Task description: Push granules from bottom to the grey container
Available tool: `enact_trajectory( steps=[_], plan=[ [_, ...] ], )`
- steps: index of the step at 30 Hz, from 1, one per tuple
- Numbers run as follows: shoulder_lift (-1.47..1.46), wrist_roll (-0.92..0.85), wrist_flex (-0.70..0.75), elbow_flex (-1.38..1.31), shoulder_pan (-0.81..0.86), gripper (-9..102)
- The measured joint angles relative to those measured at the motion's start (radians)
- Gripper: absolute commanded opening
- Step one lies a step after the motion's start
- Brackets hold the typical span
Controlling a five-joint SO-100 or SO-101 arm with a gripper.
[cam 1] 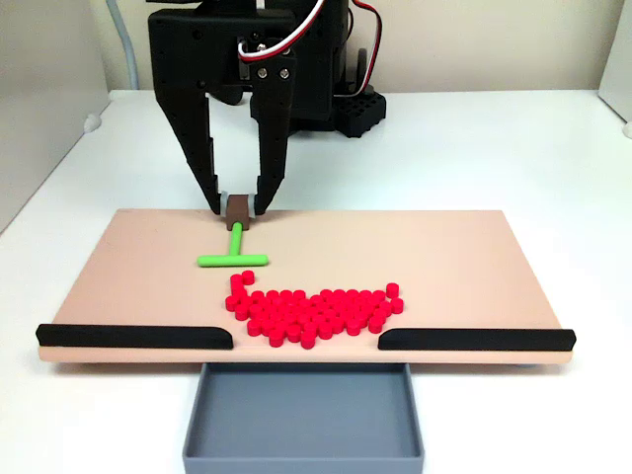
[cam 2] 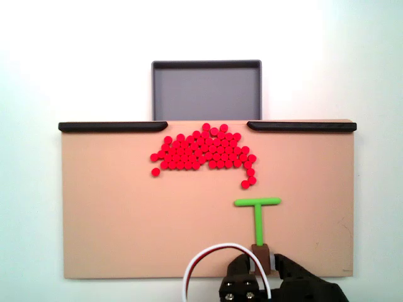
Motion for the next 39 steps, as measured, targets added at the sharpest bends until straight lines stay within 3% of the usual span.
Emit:
enact_trajectory(
  steps=[20, 32, 39],
  plan=[
    [-0.160, 0.018, 0.017, -0.195, -0.034, 0],
    [0.087, 0.109, 0.448, -0.354, -0.110, 0],
    [0.166, 0.216, 0.499, -0.396, -0.204, 0]
  ],
)
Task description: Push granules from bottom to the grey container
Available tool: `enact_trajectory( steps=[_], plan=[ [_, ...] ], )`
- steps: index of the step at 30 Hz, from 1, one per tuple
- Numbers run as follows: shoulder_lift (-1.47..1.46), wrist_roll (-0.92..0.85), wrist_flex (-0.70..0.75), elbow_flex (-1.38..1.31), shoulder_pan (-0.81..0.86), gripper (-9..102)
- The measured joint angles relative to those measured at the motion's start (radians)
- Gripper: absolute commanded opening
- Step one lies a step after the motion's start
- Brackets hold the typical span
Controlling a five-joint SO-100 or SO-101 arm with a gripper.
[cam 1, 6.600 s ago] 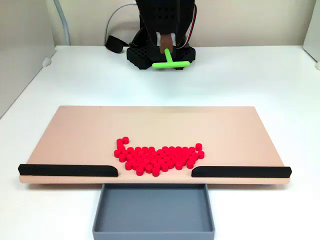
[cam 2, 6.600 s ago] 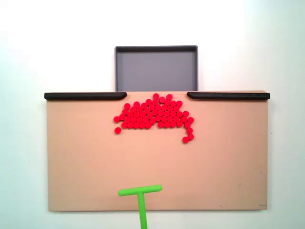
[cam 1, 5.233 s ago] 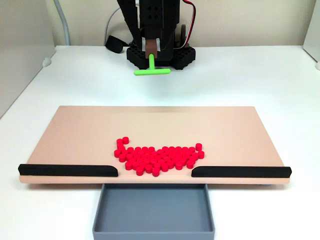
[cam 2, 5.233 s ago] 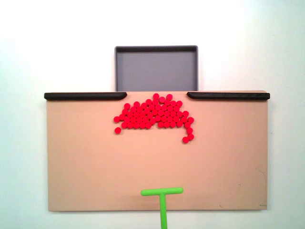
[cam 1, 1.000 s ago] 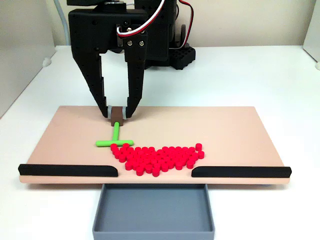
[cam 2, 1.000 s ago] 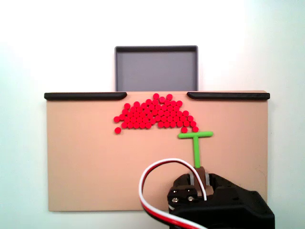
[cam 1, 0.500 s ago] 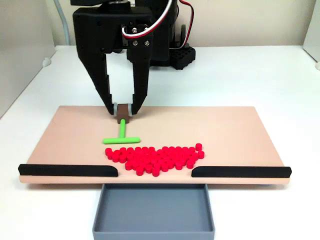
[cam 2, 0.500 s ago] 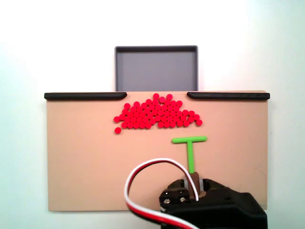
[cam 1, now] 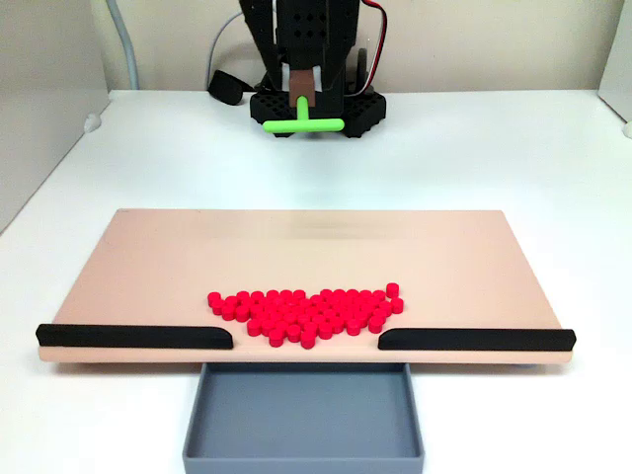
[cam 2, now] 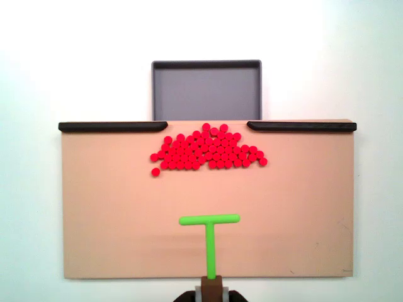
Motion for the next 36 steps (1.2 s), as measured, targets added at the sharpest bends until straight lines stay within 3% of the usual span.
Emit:
enact_trajectory(
  steps=[36],
  plan=[
    [-0.034, 0.028, 0.035, 0.000, -0.025, 0]
  ],
)
